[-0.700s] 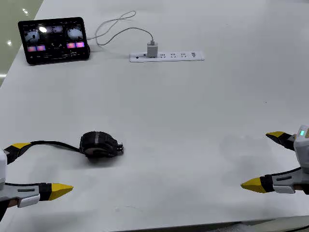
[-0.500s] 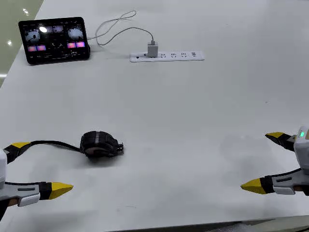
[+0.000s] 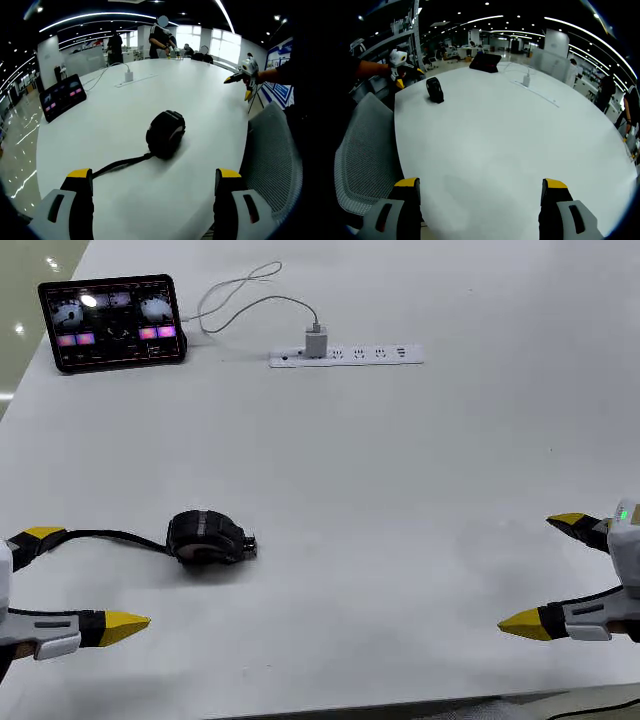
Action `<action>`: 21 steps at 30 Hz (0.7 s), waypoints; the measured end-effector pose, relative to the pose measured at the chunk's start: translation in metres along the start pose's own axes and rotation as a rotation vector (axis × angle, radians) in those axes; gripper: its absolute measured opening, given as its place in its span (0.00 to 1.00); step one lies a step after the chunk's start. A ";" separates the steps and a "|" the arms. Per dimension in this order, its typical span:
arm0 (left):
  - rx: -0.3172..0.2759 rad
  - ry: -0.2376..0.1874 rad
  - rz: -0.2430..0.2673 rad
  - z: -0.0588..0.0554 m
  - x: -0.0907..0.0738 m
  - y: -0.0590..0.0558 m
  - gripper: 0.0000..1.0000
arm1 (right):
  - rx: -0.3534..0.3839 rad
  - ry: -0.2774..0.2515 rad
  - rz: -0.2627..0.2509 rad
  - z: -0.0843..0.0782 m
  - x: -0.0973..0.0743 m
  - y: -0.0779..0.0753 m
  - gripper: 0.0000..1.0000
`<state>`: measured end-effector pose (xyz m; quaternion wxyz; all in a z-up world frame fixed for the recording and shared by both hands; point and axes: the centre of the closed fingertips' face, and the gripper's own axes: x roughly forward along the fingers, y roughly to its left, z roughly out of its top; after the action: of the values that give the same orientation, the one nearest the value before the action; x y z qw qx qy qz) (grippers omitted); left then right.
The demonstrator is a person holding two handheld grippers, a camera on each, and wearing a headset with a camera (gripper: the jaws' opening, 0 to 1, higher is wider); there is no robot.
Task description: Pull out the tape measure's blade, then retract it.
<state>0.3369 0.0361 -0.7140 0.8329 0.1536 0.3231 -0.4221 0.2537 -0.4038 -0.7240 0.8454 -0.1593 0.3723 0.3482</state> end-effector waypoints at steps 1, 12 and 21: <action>0.006 0.006 -0.007 0.000 0.000 -0.001 0.99 | 0.003 0.003 0.000 0.000 -0.001 0.000 0.99; 0.071 0.030 -0.049 0.008 -0.002 0.007 0.99 | -0.001 -0.009 -0.008 0.011 -0.004 -0.005 0.99; 0.108 0.032 -0.087 0.020 0.003 0.008 0.99 | -0.037 -0.010 0.027 0.021 0.002 0.000 0.99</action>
<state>0.3525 0.0282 -0.7012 0.7989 0.1908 0.3196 -0.4724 0.2660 -0.3920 -0.7117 0.8394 -0.1682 0.3635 0.3675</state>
